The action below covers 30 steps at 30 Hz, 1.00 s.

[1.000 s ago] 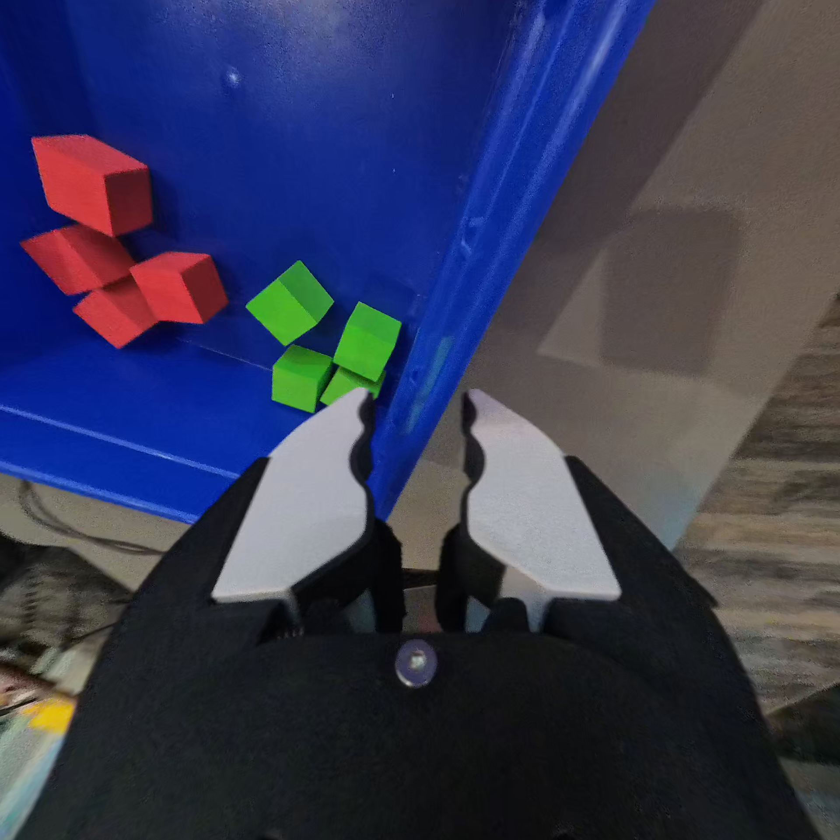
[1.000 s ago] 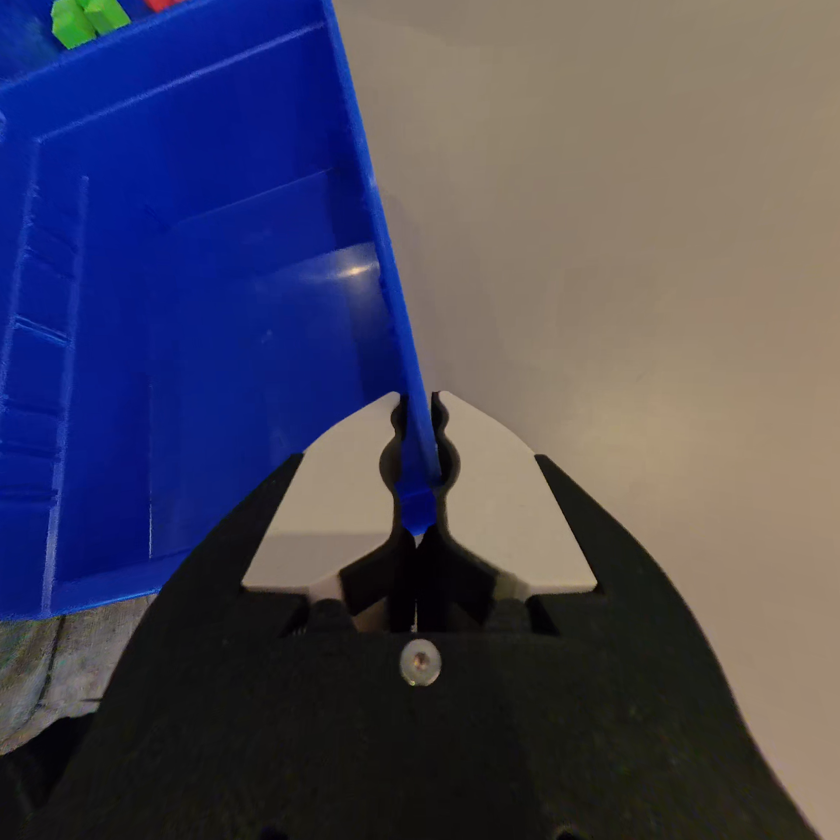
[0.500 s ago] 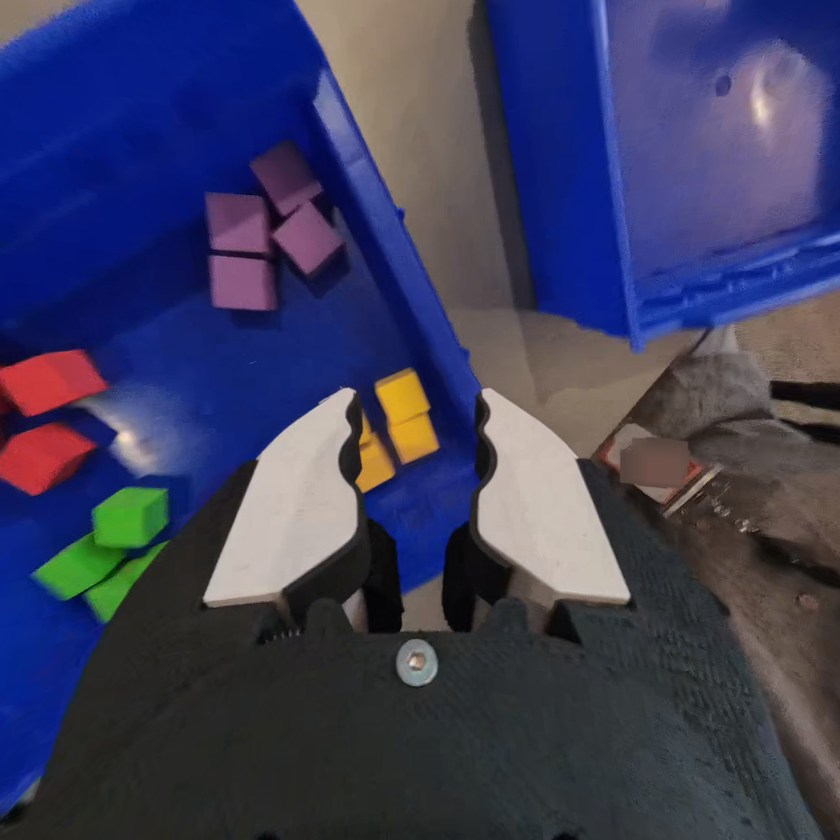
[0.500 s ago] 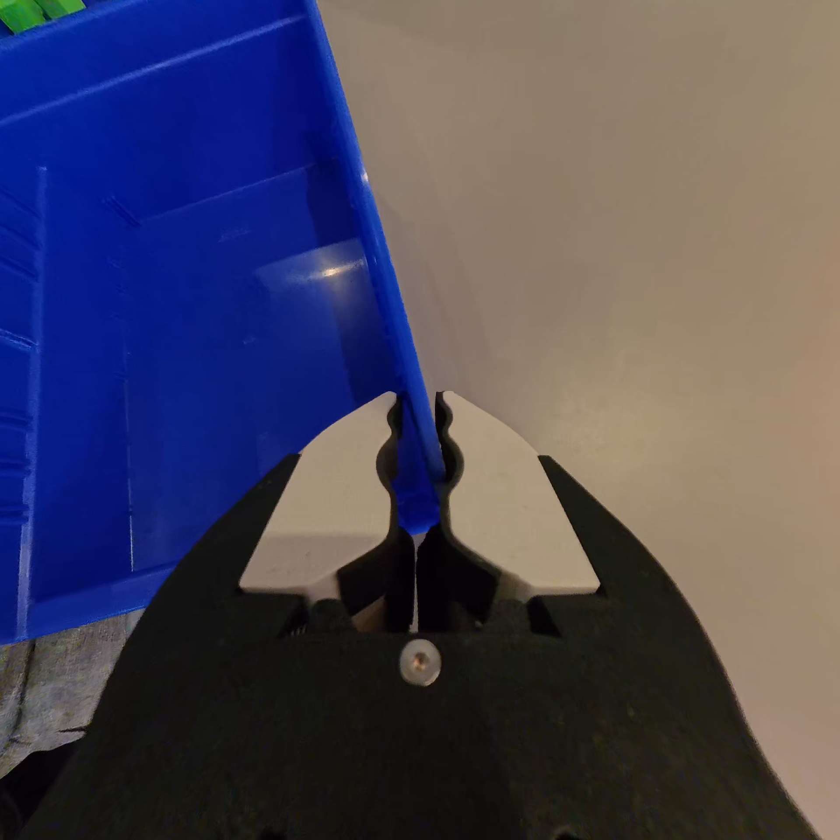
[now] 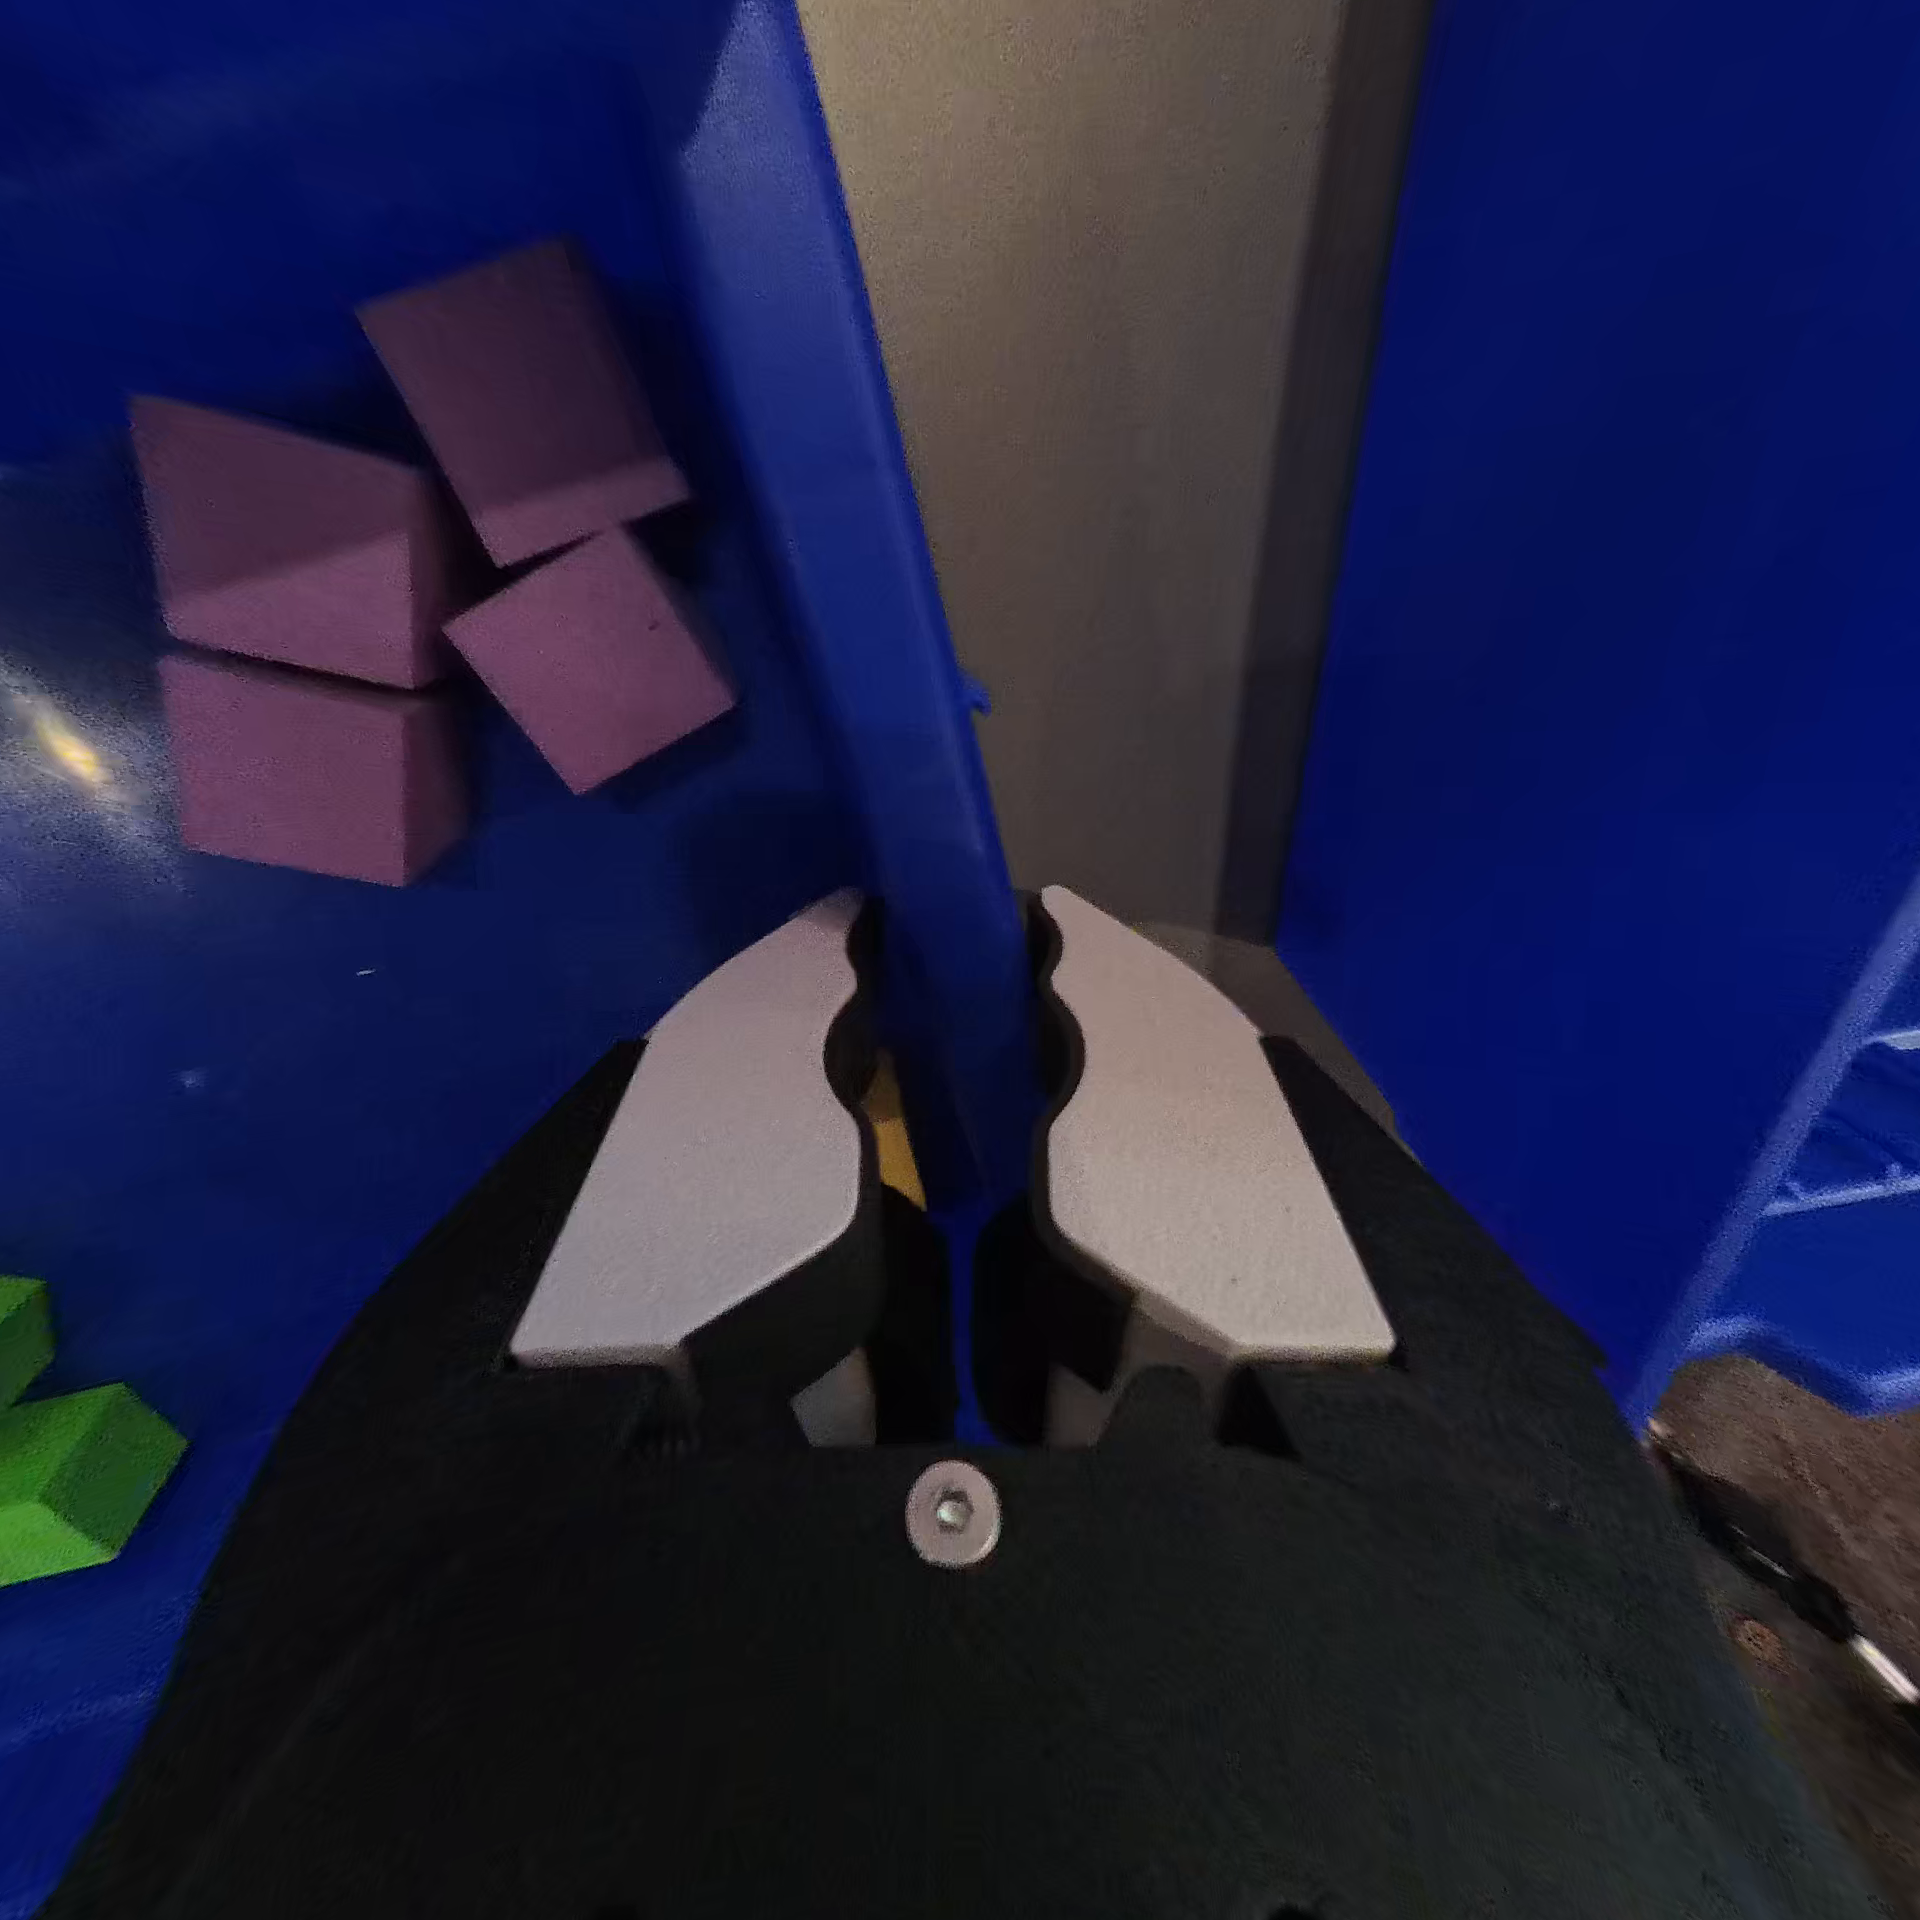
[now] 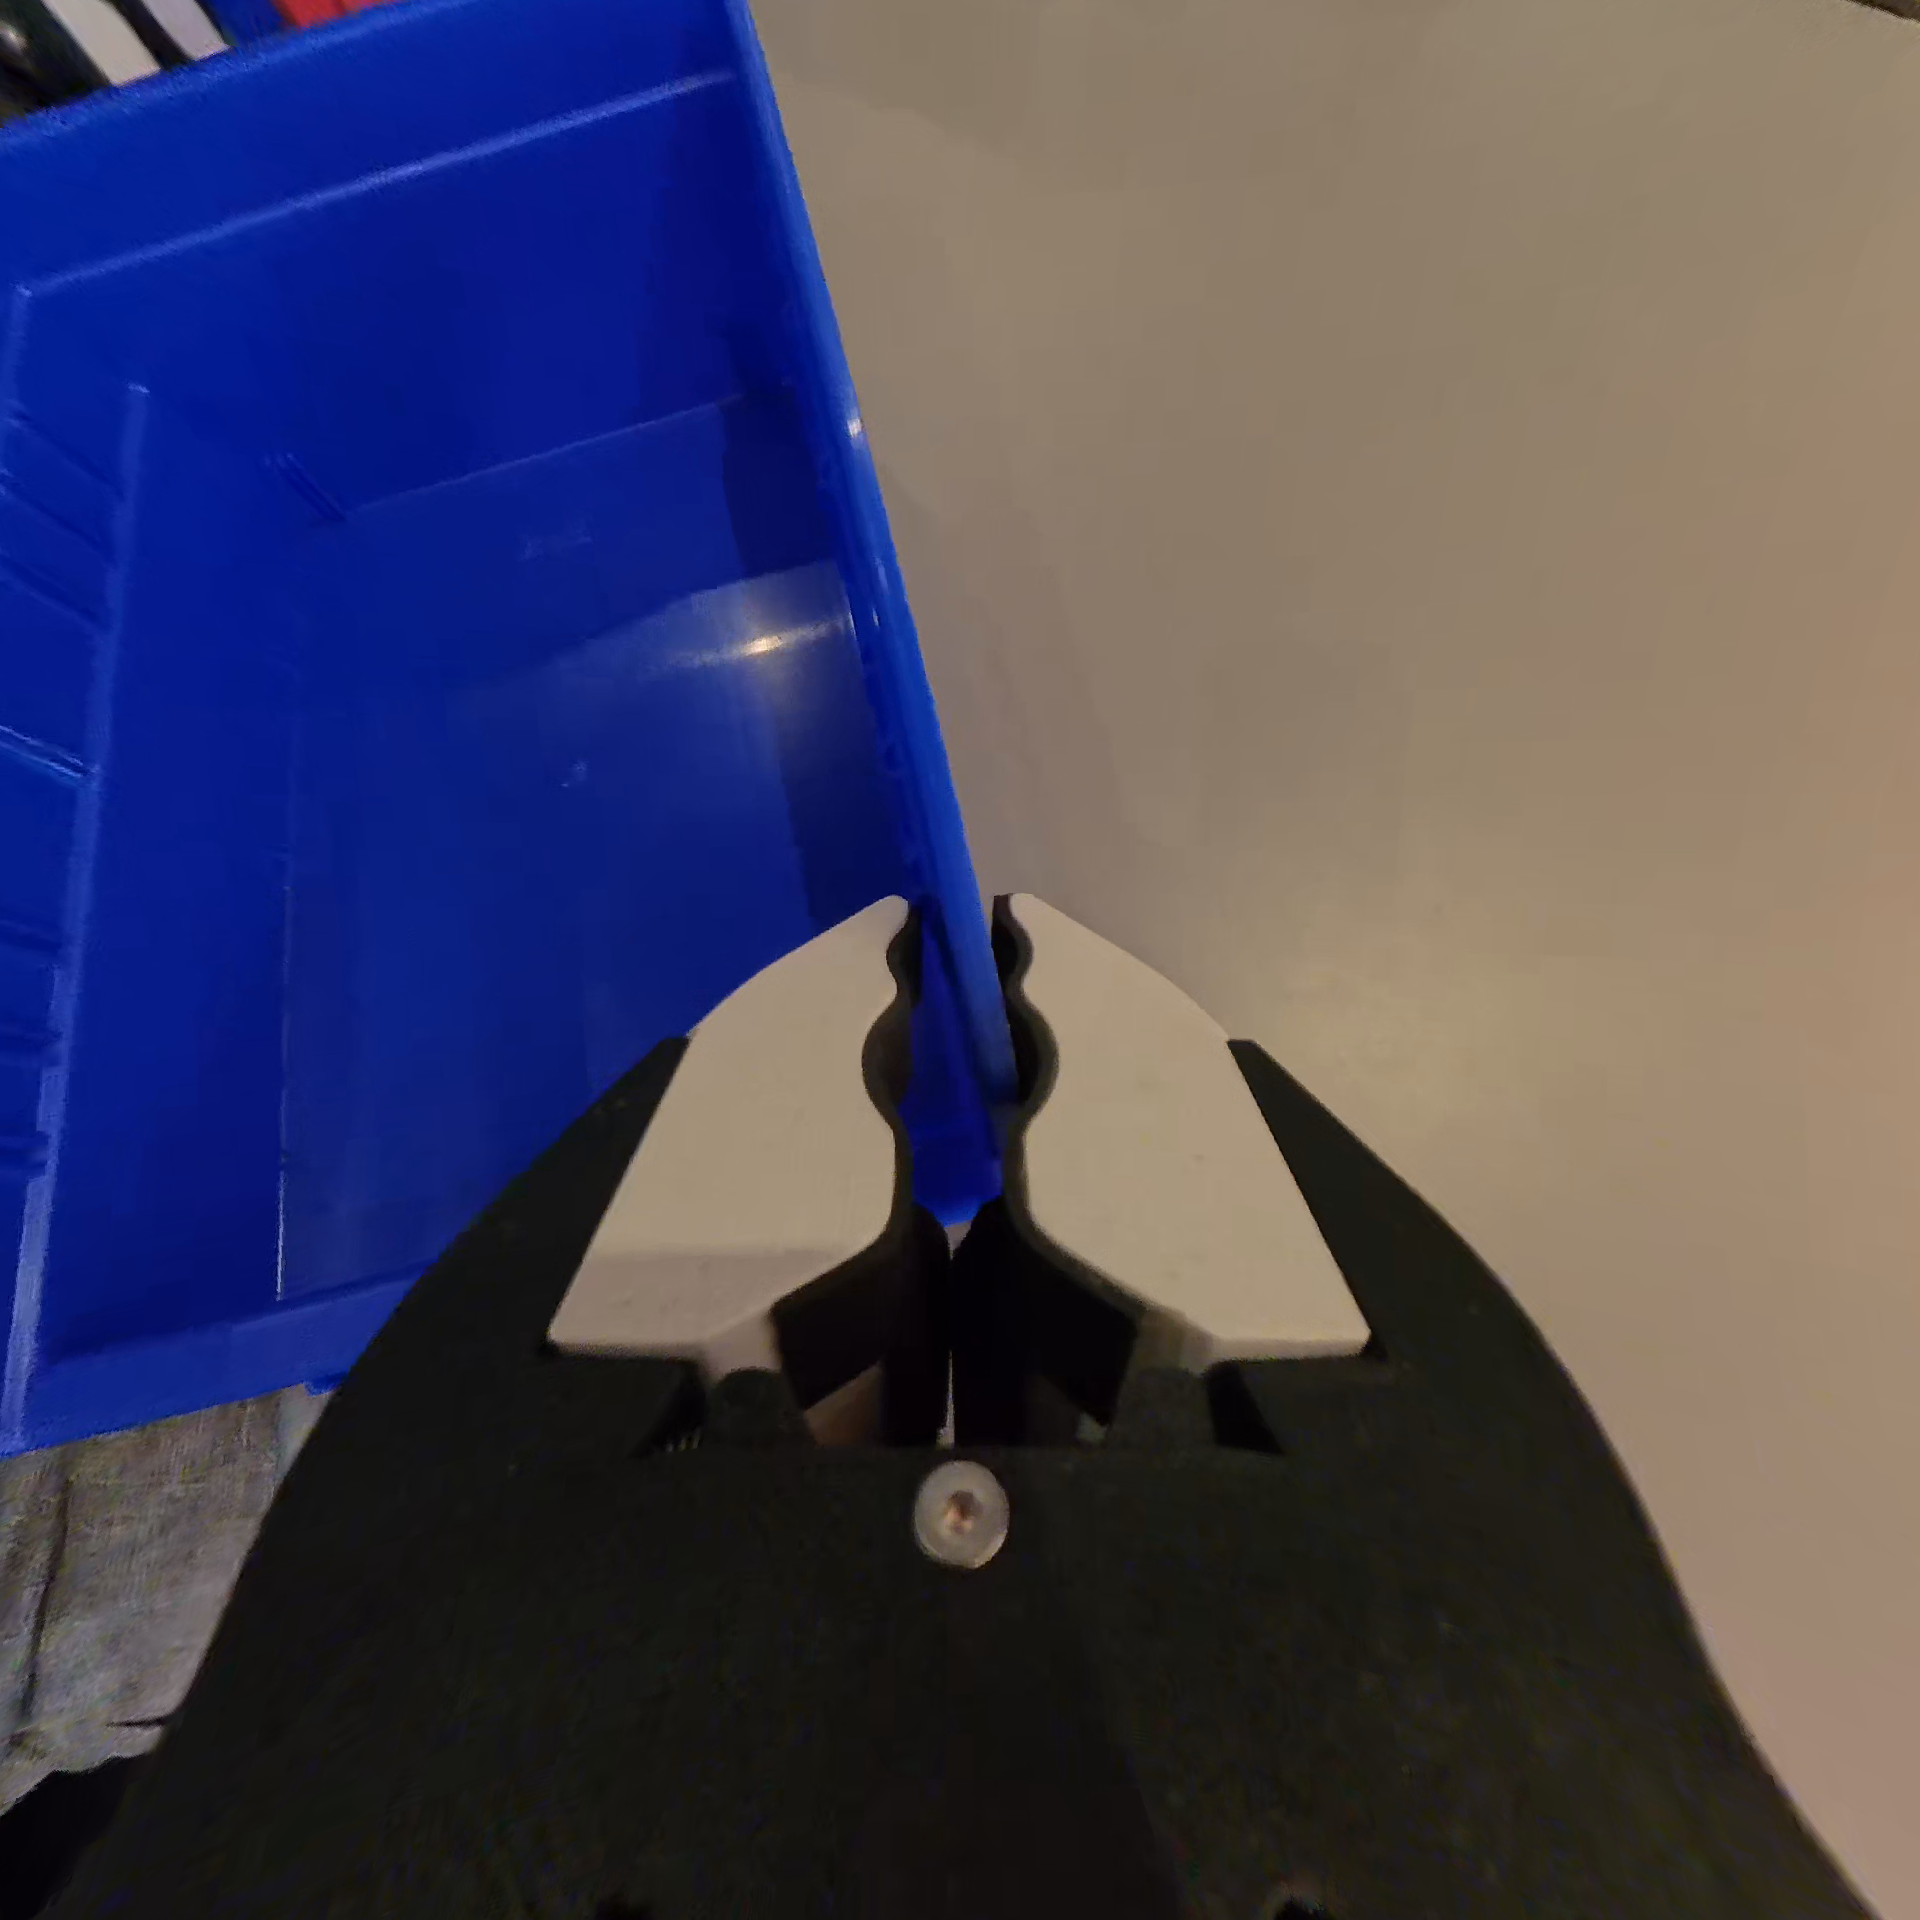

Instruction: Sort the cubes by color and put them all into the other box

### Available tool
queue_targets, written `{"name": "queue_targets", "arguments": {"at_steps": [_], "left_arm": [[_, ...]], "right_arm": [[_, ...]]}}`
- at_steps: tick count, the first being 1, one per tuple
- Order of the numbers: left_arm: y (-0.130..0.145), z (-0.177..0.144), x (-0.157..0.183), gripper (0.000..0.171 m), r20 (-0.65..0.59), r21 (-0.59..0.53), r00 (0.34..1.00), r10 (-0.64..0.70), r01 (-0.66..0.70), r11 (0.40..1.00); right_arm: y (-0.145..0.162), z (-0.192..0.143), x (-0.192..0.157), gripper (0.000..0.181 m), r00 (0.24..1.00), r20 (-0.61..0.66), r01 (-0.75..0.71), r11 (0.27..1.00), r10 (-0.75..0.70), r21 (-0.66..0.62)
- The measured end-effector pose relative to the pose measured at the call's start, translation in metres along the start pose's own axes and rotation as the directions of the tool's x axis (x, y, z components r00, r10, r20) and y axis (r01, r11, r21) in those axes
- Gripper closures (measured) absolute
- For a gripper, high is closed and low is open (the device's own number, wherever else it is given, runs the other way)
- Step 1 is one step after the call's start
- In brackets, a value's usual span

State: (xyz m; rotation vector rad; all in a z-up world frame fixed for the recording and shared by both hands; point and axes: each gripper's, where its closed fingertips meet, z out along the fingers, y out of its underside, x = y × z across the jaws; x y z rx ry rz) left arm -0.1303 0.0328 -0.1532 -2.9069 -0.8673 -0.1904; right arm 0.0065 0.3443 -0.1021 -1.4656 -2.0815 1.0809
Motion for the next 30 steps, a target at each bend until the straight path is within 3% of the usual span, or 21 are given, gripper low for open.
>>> {"name": "queue_targets", "arguments": {"at_steps": [7,12,16,22,25,27,28,30], "left_arm": [[0.037,-0.006,-0.014,0.146,0.074,-0.124,0.983,0.169,-0.159,0.979],[0.090,-0.015,-0.043,0.146,0.115,-0.250,0.906,0.407,-0.370,0.895],[0.122,-0.020,-0.063,0.147,0.118,-0.284,0.852,0.509,-0.463,0.840],[0.146,-0.025,-0.079,0.147,0.101,-0.287,0.807,0.581,-0.536,0.794],[0.149,-0.025,-0.082,0.147,0.105,-0.292,0.794,0.599,-0.551,0.782],[0.150,-0.025,-0.082,0.147,0.101,-0.291,0.794,0.599,-0.552,0.781],[0.150,-0.025,-0.082,0.148,0.098,-0.288,0.796,0.597,-0.552,0.783],[0.150,-0.025,-0.082,0.147,0.101,-0.294,0.790,0.605,-0.557,0.777]], "right_arm": [[0.002,-0.004,0.002,0.166,0.984,-0.102,-0.146,0.989,0.149,0.029],[0.009,-0.010,-0.006,0.170,0.944,-0.177,-0.263,0.959,0.279,0.109],[0.010,-0.013,-0.018,0.174,0.905,-0.182,-0.350,0.915,0.385,0.200],[-0.008,-0.033,-0.026,0.149,0.903,-0.176,-0.328,0.894,0.392,0.306],[-0.025,-0.064,-0.028,0.136,0.940,-0.232,-0.186,0.947,0.250,0.263],[-0.047,-0.084,-0.056,0.136,0.975,-0.210,0.105,0.978,-0.066,0.181],[-0.049,-0.088,-0.082,0.142,0.953,-0.139,0.281,0.956,-0.268,0.085],[-0.035,-0.081,-0.125,0.146,0.794,0.031,0.606,0.787,-0.607,-0.120]]}}
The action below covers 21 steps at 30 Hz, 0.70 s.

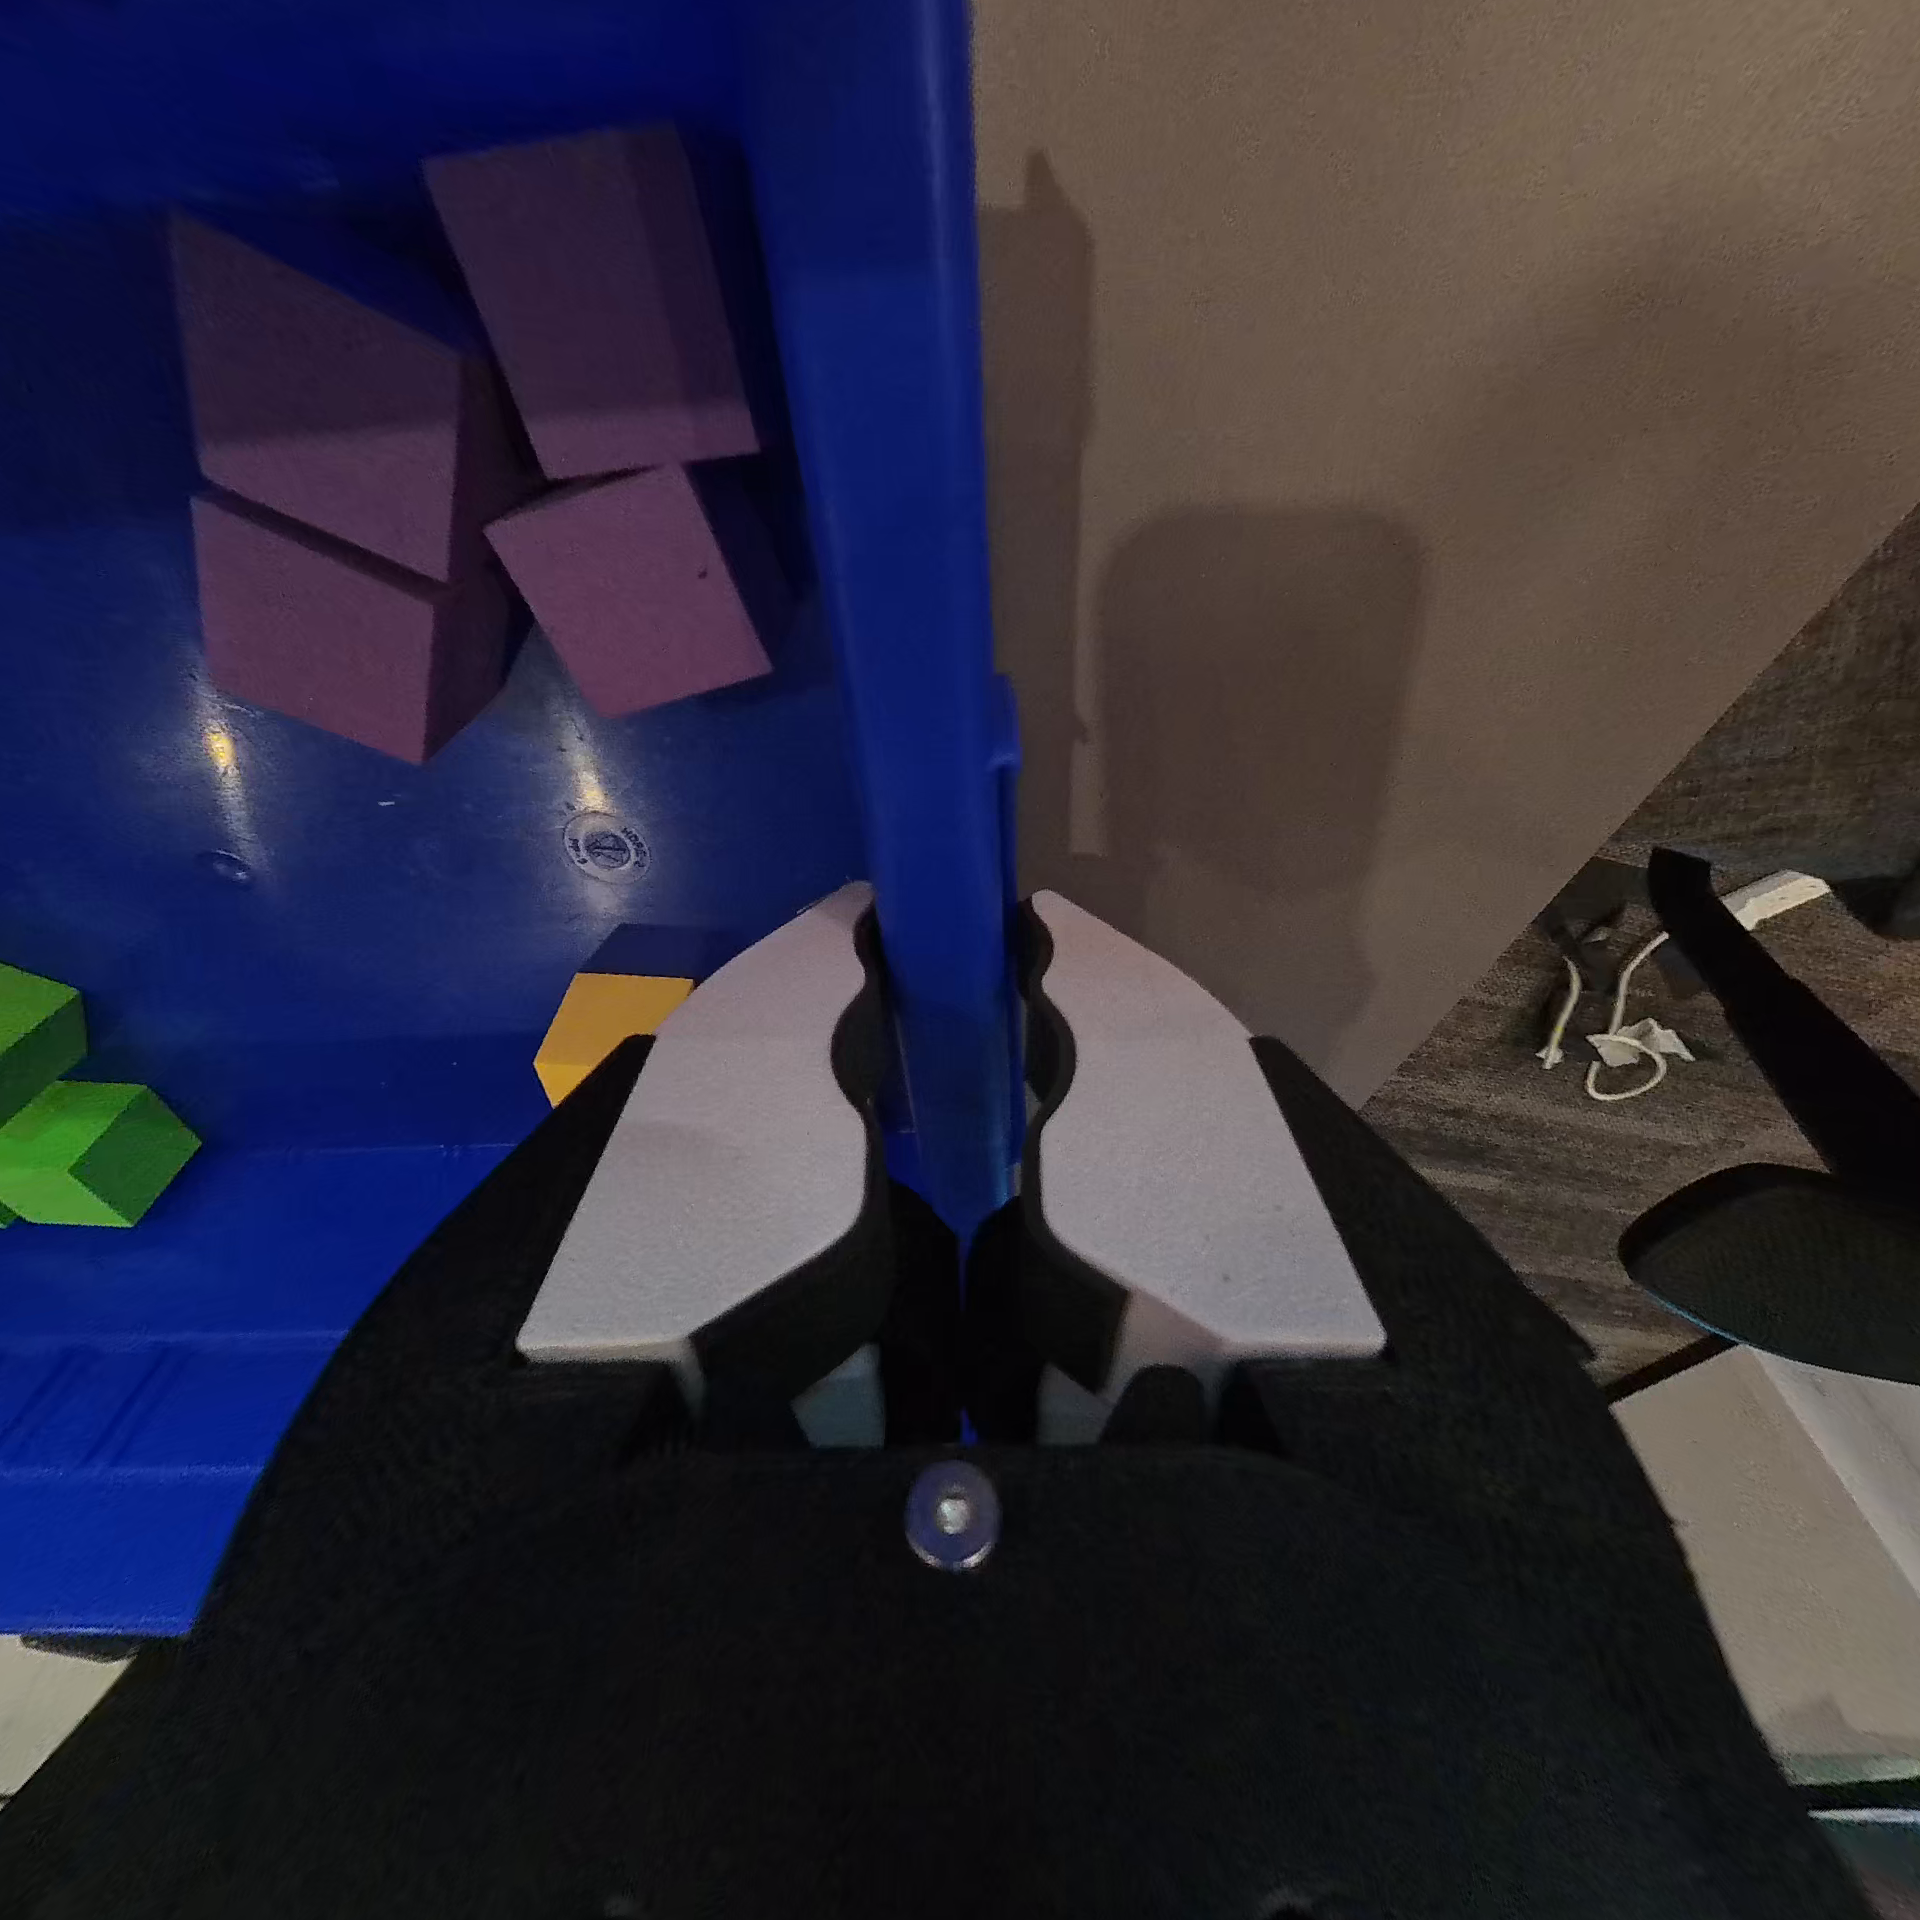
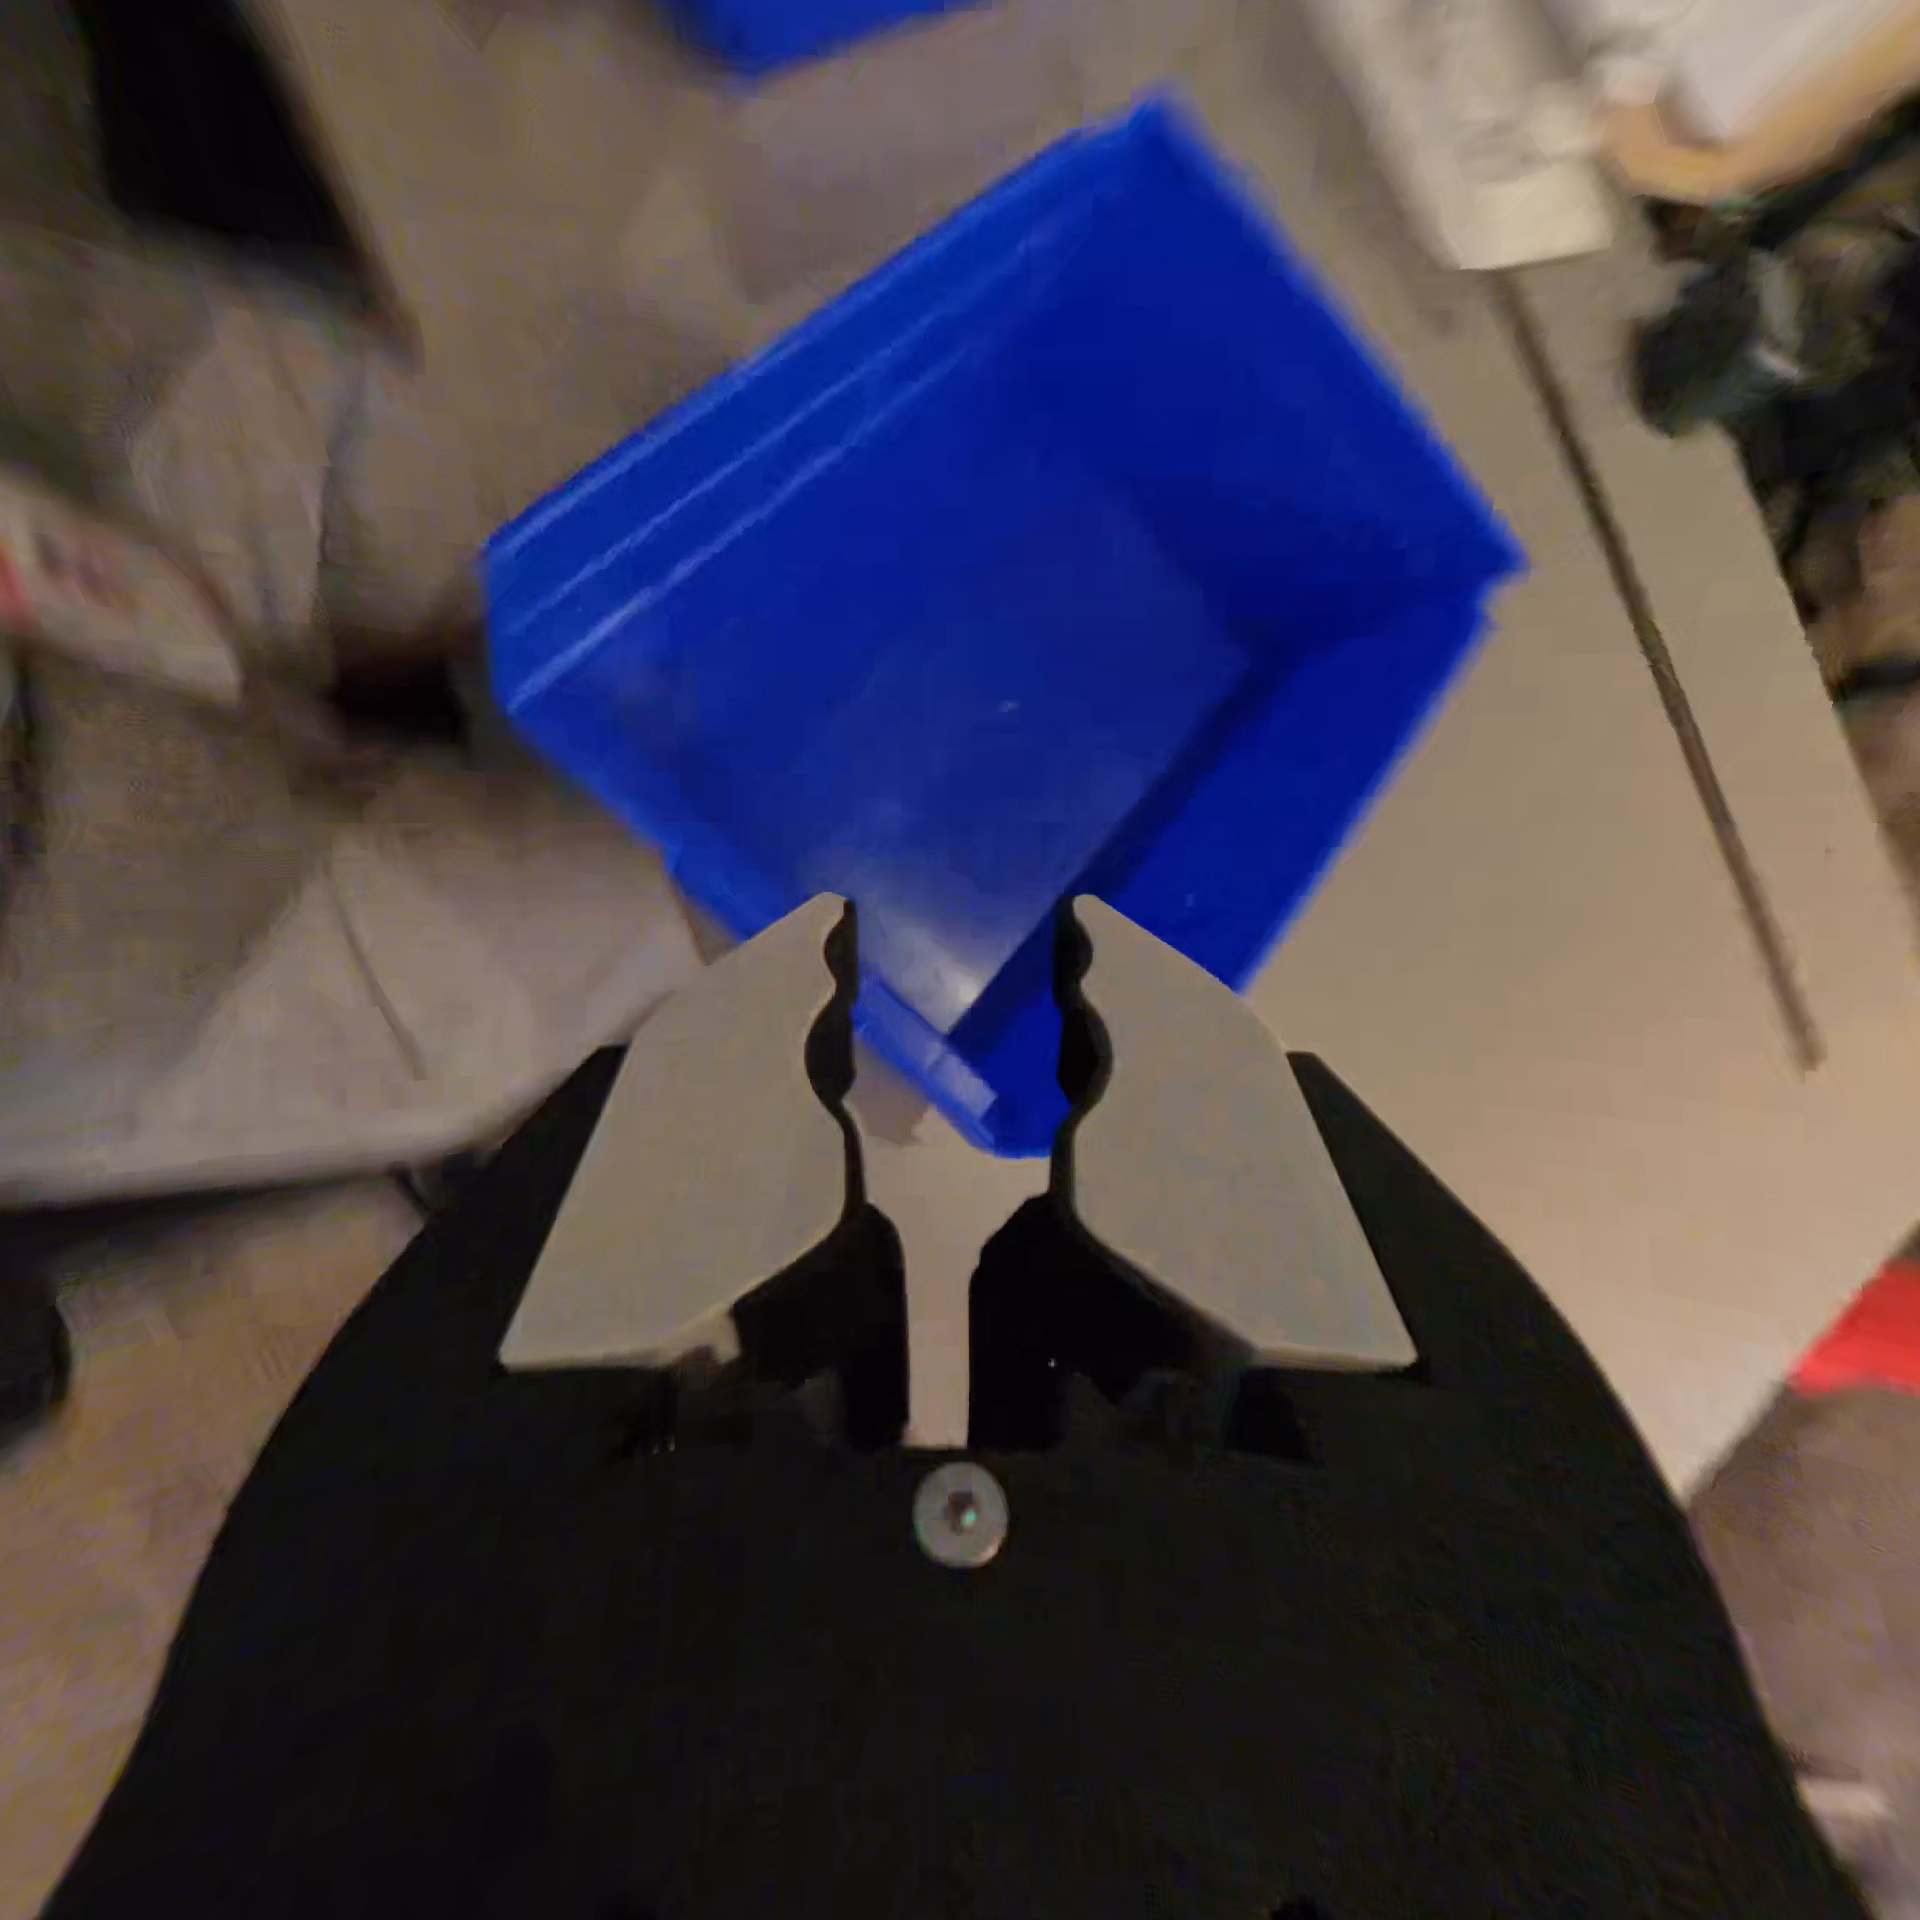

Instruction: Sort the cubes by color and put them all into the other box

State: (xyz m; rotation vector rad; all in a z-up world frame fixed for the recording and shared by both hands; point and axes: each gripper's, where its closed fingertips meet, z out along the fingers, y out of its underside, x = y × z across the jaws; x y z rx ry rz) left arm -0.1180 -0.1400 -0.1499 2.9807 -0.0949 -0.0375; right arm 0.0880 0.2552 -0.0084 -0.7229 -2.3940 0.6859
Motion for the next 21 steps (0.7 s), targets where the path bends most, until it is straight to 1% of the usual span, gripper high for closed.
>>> {"name": "queue_targets", "arguments": {"at_steps": [1,3,4,5,7,9,12,14,16,19,21], "left_arm": [[0.001,0.000,0.000,0.147,0.007,-0.009,1.000,0.008,-0.008,1.000],[0.001,0.000,0.000,0.147,0.017,-0.019,1.000,0.023,-0.022,1.000],[0.001,0.000,0.000,0.147,0.017,-0.018,0.999,0.031,-0.030,0.999],[0.001,0.000,0.000,0.147,0.016,-0.011,0.999,0.039,-0.039,0.999],[0.001,0.001,0.001,0.147,0.006,0.010,0.999,0.044,-0.044,0.999],[0.005,0.001,0.003,0.147,0.003,0.012,0.998,0.063,-0.063,0.998],[0.012,0.002,0.010,0.147,-0.001,0.006,0.990,0.140,-0.140,0.990],[0.017,0.003,0.015,0.147,-0.009,0.010,0.981,0.194,-0.194,0.981],[0.023,0.004,0.018,0.147,-0.011,0.012,0.973,0.231,-0.231,0.973],[0.032,0.005,0.022,0.148,0.001,0.018,0.961,0.276,-0.276,0.961],[0.032,0.005,0.025,0.148,0.027,0.029,0.951,0.308,-0.309,0.951]], "right_arm": [[0.000,0.010,-0.017,0.145,0.989,0.074,0.131,0.988,-0.125,-0.084],[0.013,0.034,-0.046,0.139,0.935,0.261,0.305,0.921,-0.241,-0.241],[0.022,0.045,-0.051,0.137,0.903,0.315,0.384,0.879,-0.293,-0.284],[0.030,0.055,-0.054,0.137,0.872,0.364,0.440,0.849,-0.326,-0.294],[0.043,0.072,-0.060,0.137,0.835,0.452,0.476,0.823,-0.313,-0.309],[0.058,0.085,-0.063,0.138,0.804,0.507,0.515,0.791,-0.311,-0.331],[0.069,0.102,-0.063,0.151,0.789,0.534,0.531,0.776,-0.305,-0.341],[0.069,0.109,-0.068,0.156,0.791,0.552,0.507,0.788,-0.265,-0.349],[0.061,0.115,-0.071,0.156,0.822,0.525,0.440,0.832,-0.222,-0.338],[0.055,0.120,-0.070,0.155,0.866,0.475,0.355,0.862,-0.157,-0.361],[0.048,0.125,-0.070,0.155,0.894,0.437,0.282,0.884,-0.101,-0.372]]}}
